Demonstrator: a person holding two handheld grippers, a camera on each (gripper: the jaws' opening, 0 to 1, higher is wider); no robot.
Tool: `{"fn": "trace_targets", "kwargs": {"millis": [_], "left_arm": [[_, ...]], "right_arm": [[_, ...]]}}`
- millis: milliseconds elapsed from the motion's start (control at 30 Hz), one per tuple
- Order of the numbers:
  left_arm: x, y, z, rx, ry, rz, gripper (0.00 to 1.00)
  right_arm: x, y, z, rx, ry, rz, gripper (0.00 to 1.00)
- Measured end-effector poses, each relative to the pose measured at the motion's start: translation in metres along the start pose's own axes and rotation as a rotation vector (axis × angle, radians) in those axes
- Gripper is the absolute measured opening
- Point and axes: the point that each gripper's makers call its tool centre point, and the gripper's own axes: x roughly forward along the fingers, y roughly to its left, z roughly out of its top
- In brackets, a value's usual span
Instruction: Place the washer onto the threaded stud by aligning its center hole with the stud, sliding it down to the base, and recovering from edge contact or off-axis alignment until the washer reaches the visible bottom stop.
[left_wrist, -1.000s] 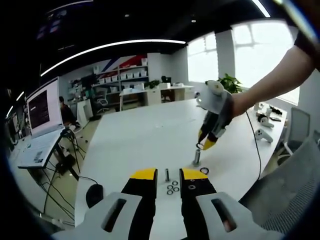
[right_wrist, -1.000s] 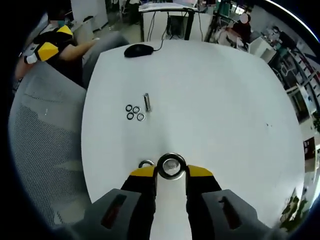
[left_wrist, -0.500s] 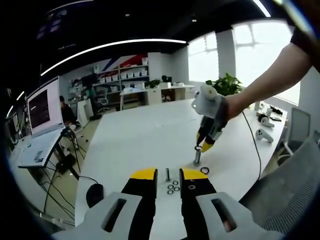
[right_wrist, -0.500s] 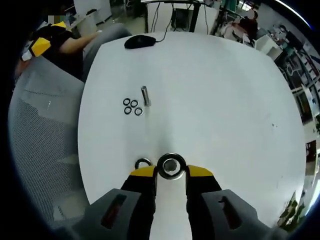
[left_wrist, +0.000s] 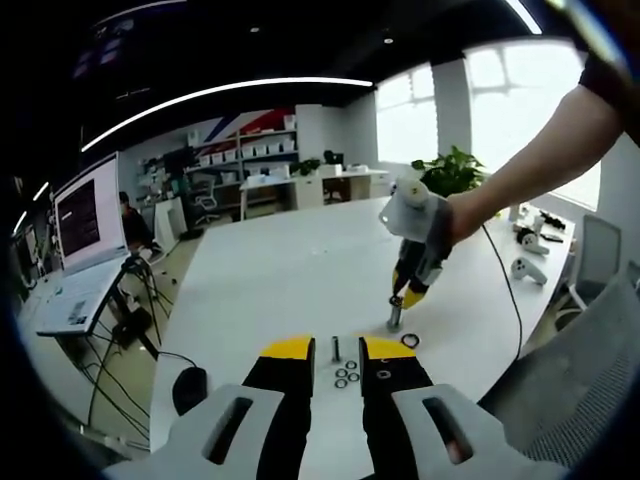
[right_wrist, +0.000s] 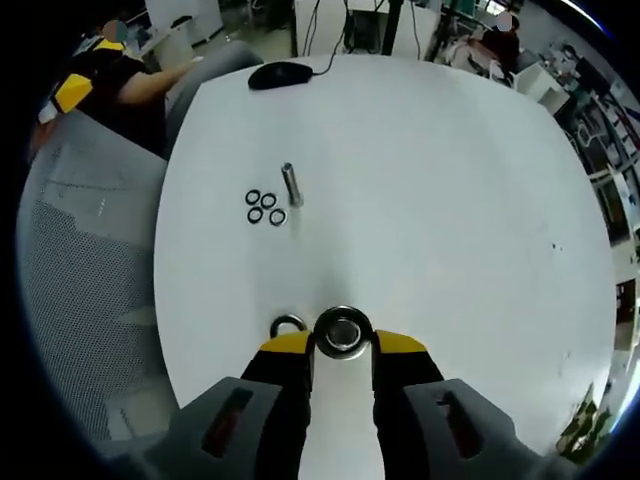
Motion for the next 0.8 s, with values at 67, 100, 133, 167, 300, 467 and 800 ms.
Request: {"fn": "trace_targets", "kwargs": {"millis": [67,100,133,167,300,467,800], "left_arm": [[0.0000,0.0001,-0.0001,0.001,0.001,0.001,0.16],[-0.0001,-0.0001,0.0001,0.001,0.000,0.000,0.16],[-0.0001,-0.0002,0.0002,0.001,-0.001,0.000,0.16],[-0.0001,0.0000,0.0000,0.002,0.000,0.001,0.16],[-0.0003,0.0002,-0.0001,0.001,0.000,0.002,0.16],[0.0000,-0.0003,-0.0002,0.002,0.001,0.001,0.16],[0.0000,-0.0007,-0.0006,0.003,0.003,0.000,0.16]], "right_arm": [[0.0006,-0.0002,0.0002,0.004,-0.001,0.002,0.23],[0.0010,-0.0001,0.0001,0.006,0.001,0.002,0.23],[0.0014,0.0003,0.0001,0.005,0.002,0.003,0.23],[0.0020,0.0006,-0.0002,0.004,0.004,0.003,0.24],[0.0036,0.0005,-0.0013,0.009,0.003,0.002,0.24],[0.0037,0.0007,-0.0018,0.030,-0.007,0.009,0.24],[0.0021,0.0012,-0.0022,0.024,-0.020,-0.003,0.24]]}}
